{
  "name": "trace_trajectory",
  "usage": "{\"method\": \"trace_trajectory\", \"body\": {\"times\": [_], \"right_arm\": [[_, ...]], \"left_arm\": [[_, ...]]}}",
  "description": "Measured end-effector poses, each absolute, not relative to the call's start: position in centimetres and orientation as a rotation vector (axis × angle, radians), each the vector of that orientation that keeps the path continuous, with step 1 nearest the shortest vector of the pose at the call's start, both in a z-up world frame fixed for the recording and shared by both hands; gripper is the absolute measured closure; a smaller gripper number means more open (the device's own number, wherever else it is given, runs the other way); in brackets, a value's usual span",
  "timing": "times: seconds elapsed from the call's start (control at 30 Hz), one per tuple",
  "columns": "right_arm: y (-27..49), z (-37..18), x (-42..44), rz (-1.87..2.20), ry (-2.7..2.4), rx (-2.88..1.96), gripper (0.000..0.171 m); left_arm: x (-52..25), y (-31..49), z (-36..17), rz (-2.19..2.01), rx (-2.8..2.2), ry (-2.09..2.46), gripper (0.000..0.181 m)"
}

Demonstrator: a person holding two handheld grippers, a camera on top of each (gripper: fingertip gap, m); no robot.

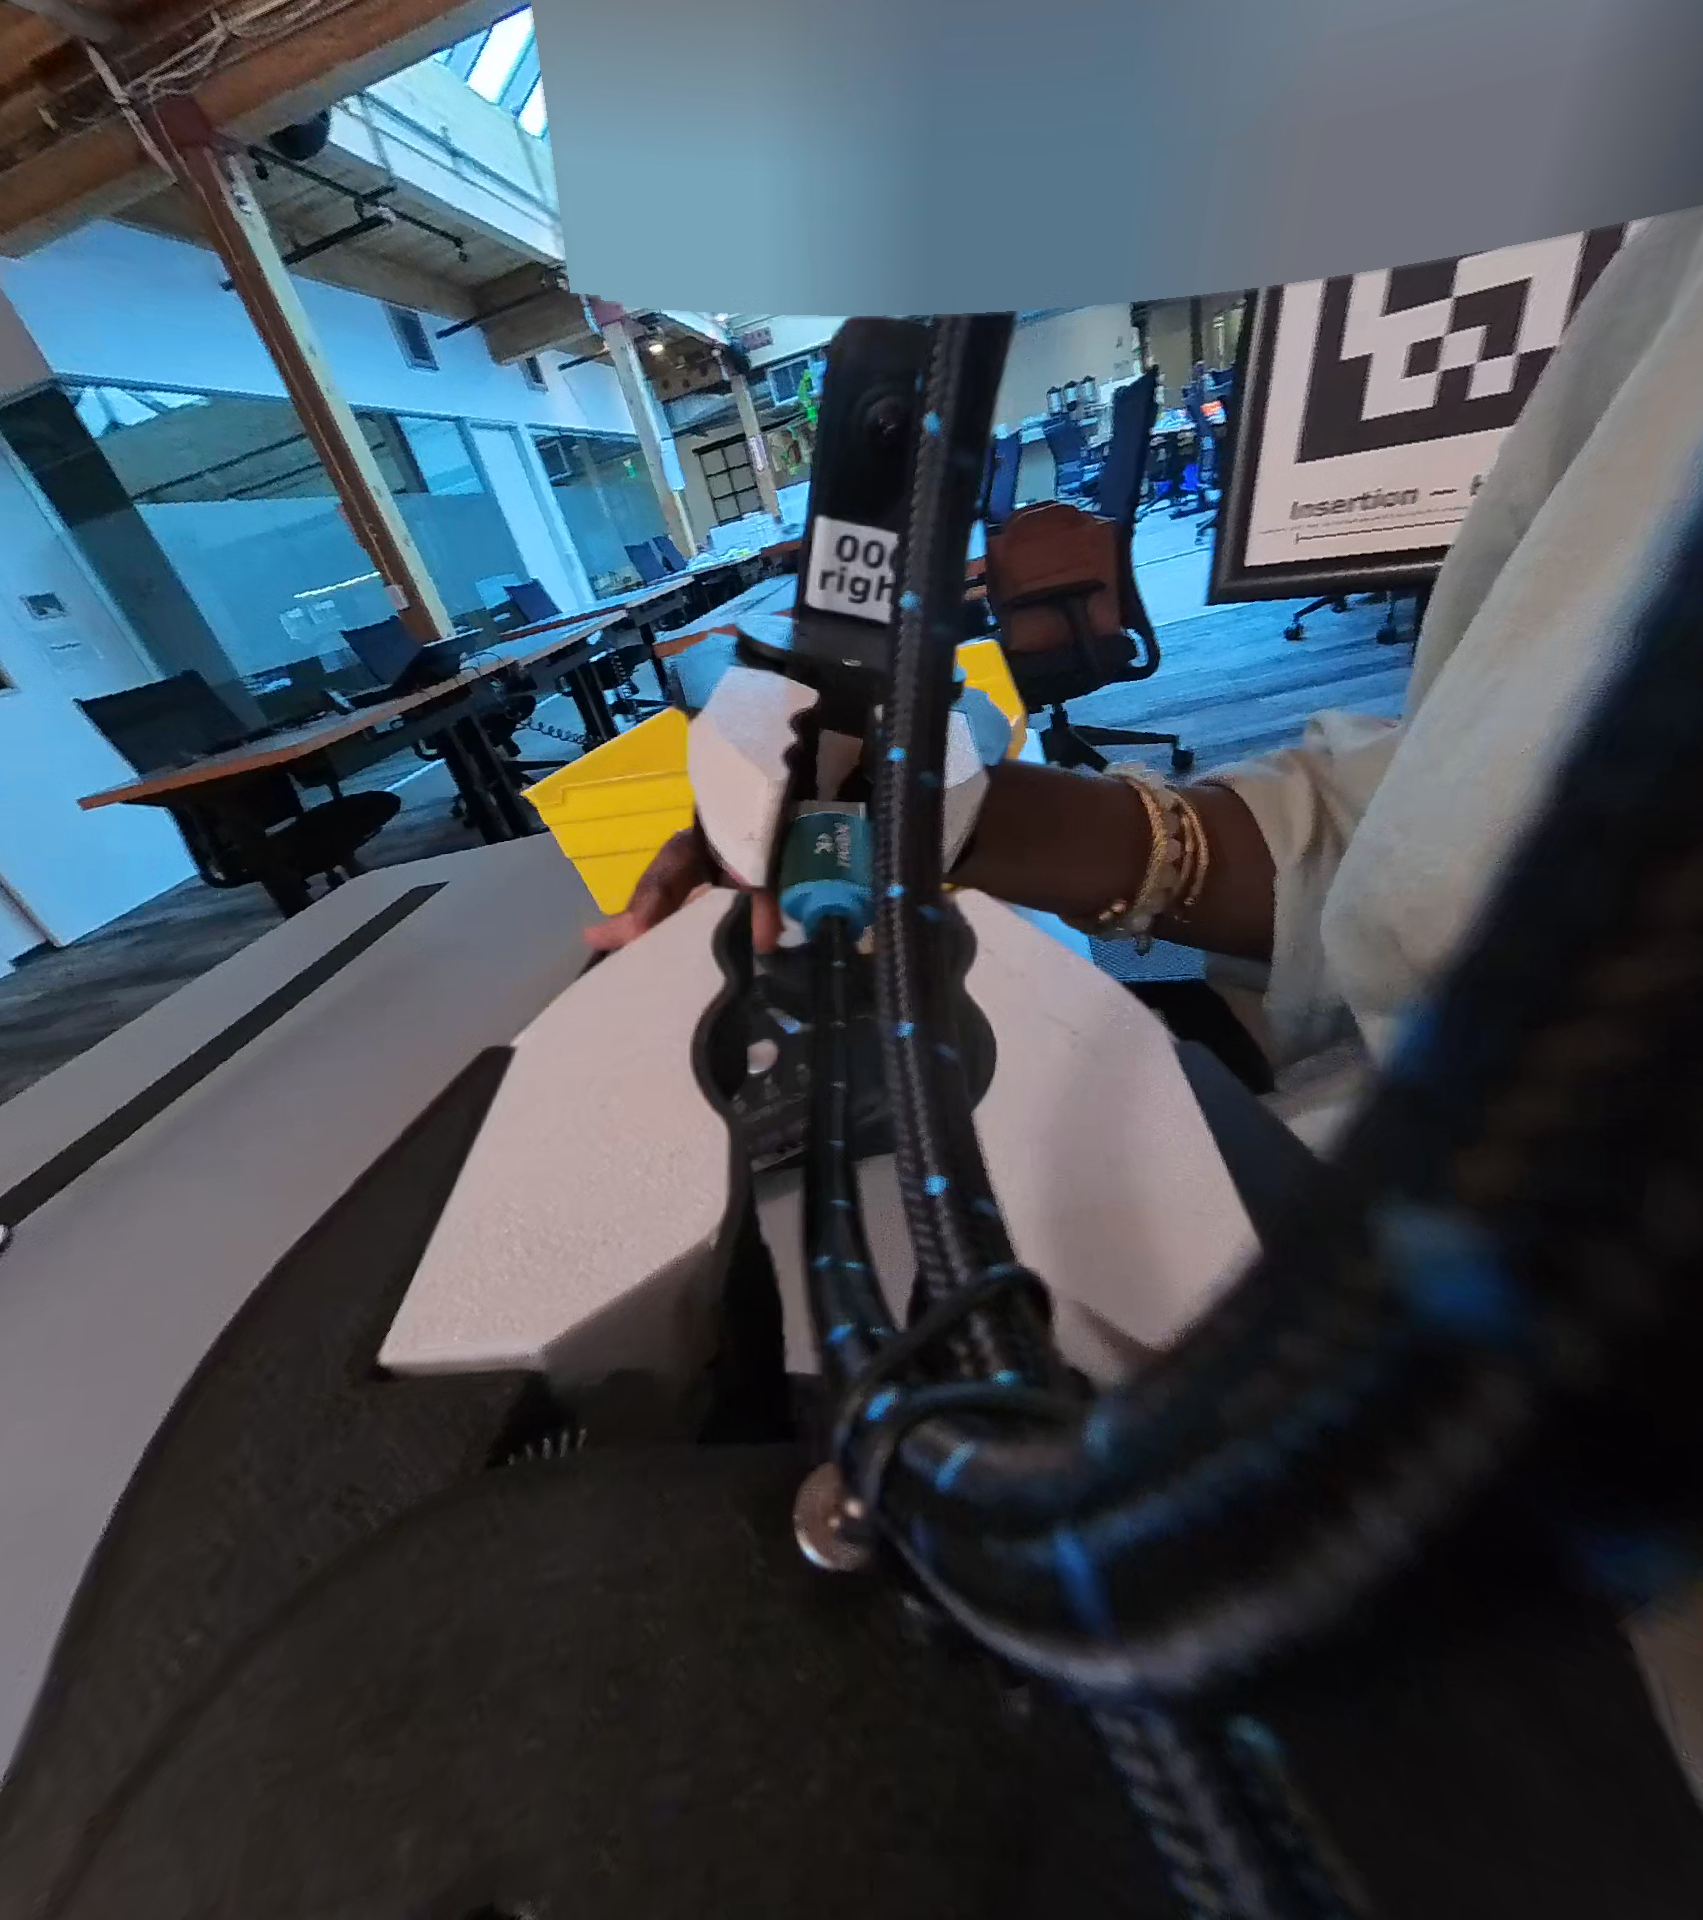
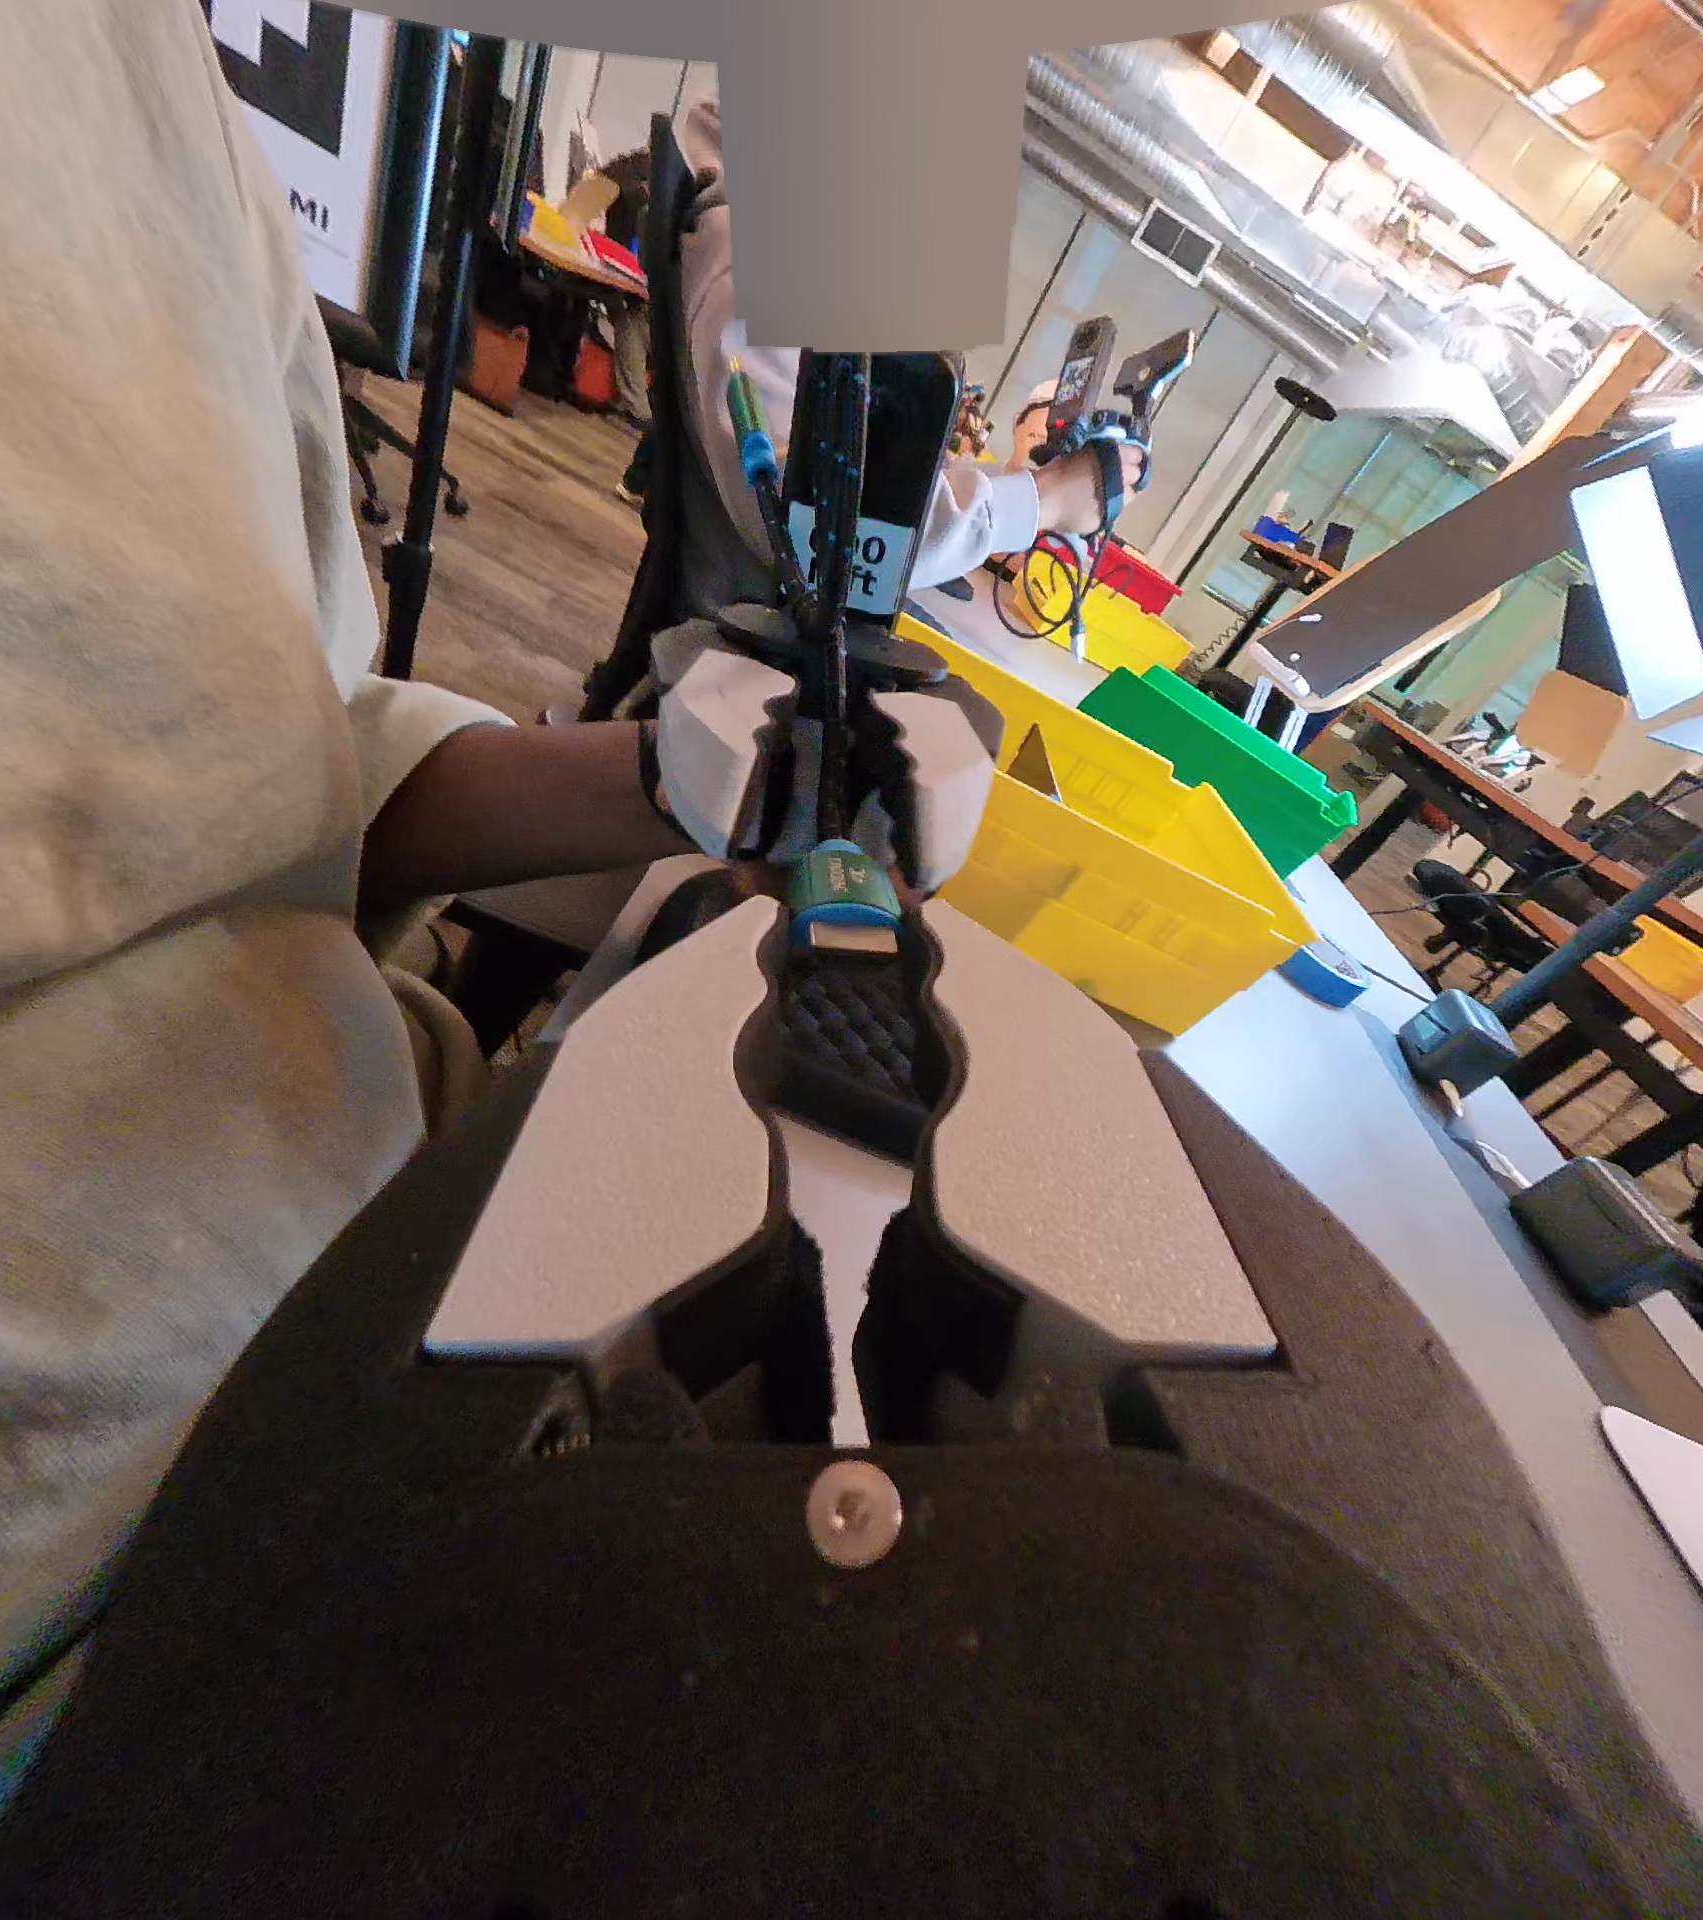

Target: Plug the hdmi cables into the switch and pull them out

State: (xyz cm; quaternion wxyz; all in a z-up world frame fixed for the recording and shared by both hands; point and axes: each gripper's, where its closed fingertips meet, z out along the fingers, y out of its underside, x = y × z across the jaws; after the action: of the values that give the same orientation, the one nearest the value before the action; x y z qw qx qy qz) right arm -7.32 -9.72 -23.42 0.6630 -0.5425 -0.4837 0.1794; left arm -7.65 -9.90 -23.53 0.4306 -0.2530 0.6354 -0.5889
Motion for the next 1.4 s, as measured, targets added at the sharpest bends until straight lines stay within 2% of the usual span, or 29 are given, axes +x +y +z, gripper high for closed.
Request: {"method": "trace_trajectory", "body": {"times": [0.2,0.37,0.5,0.57,1.23,1.3,1.4], "right_arm": [[-9.5,-23.5,-7.8,0.43,-1.074,-1.219,0.151],[-9.2,-23.7,-8.1,0.422,-1.066,-1.23,0.151],[-9.3,-23.4,-8.2,0.437,-1.061,-1.217,0.151],[-9.2,-23.6,-8.2,0.424,-1.071,-1.229,0.151],[-8.9,-24.2,-6.9,0.362,-1.053,-1.327,0.15],[-9.0,-23.6,-5.1,0.308,-1.008,-1.386,0.118],[-10.1,-24.3,-0.8,0.127,-0.986,-1.565,0.092]], "left_arm": [[-7.6,-9.8,-23.7,-1.44,-0.629,1.587,0.149],[-7.5,-9.7,-23.4,-1.438,-0.629,1.569,0.159],[-7.3,-9.5,-24.0,-1.401,-0.647,1.594,0.156],[-7.4,-9.8,-23.6,-1.425,-0.626,1.579,0.16],[-6.3,-9.1,-24.5,-1.338,-0.707,1.595,0.16],[-6.2,-8.4,-24.9,-1.277,-0.748,1.604,0.16],[-6.3,-6.6,-25.1,-1.218,-0.823,1.574,0.16]]}}
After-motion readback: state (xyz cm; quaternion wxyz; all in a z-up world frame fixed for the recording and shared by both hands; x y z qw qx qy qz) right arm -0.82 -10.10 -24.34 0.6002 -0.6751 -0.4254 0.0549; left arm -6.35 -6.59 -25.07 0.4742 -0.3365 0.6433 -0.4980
